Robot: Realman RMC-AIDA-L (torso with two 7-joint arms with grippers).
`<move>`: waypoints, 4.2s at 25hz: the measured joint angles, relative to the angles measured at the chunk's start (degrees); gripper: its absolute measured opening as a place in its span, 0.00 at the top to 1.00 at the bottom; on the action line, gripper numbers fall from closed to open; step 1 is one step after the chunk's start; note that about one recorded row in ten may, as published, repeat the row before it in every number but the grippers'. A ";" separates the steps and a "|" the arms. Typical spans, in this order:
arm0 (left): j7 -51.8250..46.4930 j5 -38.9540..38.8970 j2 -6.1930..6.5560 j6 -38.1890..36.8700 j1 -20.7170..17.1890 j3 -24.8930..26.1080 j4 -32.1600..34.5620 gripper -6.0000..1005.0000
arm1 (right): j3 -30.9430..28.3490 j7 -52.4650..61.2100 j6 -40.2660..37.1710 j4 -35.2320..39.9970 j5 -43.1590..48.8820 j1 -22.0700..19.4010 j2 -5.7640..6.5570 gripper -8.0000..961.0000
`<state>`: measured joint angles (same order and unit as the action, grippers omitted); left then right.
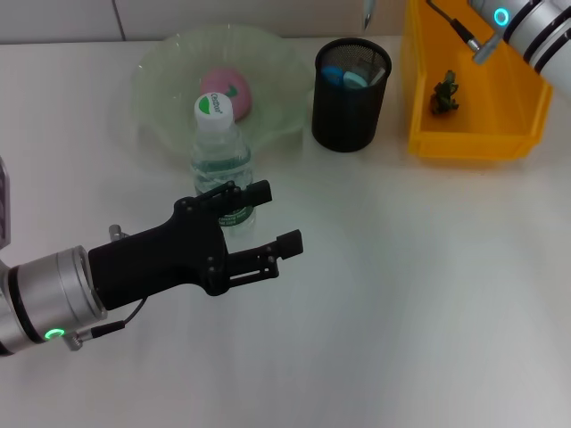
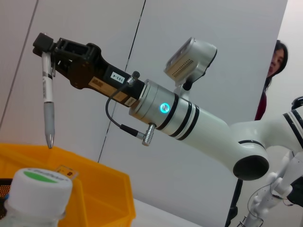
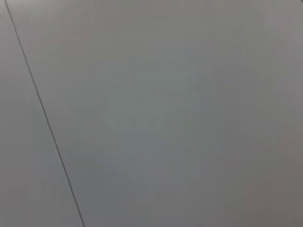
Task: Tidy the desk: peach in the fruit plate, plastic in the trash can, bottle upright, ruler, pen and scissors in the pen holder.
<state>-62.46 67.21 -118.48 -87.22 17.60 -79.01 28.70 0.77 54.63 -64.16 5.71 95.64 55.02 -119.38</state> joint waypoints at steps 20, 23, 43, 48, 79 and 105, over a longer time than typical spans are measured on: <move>1.44 -0.34 0.09 0.00 0.76 0.79 -0.40 0.16 | 0.57 -8.84 1.72 -3.46 -0.43 -1.10 -0.15 0.73; 1.46 -0.34 0.06 -0.02 0.76 0.80 -0.46 0.16 | 0.70 -8.85 1.79 -3.61 -0.15 -0.90 -0.15 0.72; 1.20 -0.28 0.30 -1.00 -0.03 1.38 -0.55 0.16 | 14.80 14.01 -23.69 10.27 -0.06 -15.88 0.27 0.46; 1.43 0.14 1.87 -2.67 -0.60 1.49 -0.58 0.16 | 16.76 15.92 -38.93 16.54 0.21 -28.06 1.15 0.36; 0.87 12.93 7.51 -16.71 -3.63 6.96 -0.14 0.16 | 30.59 2.08 -56.94 21.74 21.55 -39.53 1.20 0.18; -0.74 12.96 8.18 -19.80 -3.10 8.52 0.31 0.16 | 31.10 2.95 -56.77 21.63 24.25 -36.60 1.11 0.18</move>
<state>-63.19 80.17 -110.30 -107.03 14.50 -70.49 29.01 31.88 57.58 -120.93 27.33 119.89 18.42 -118.27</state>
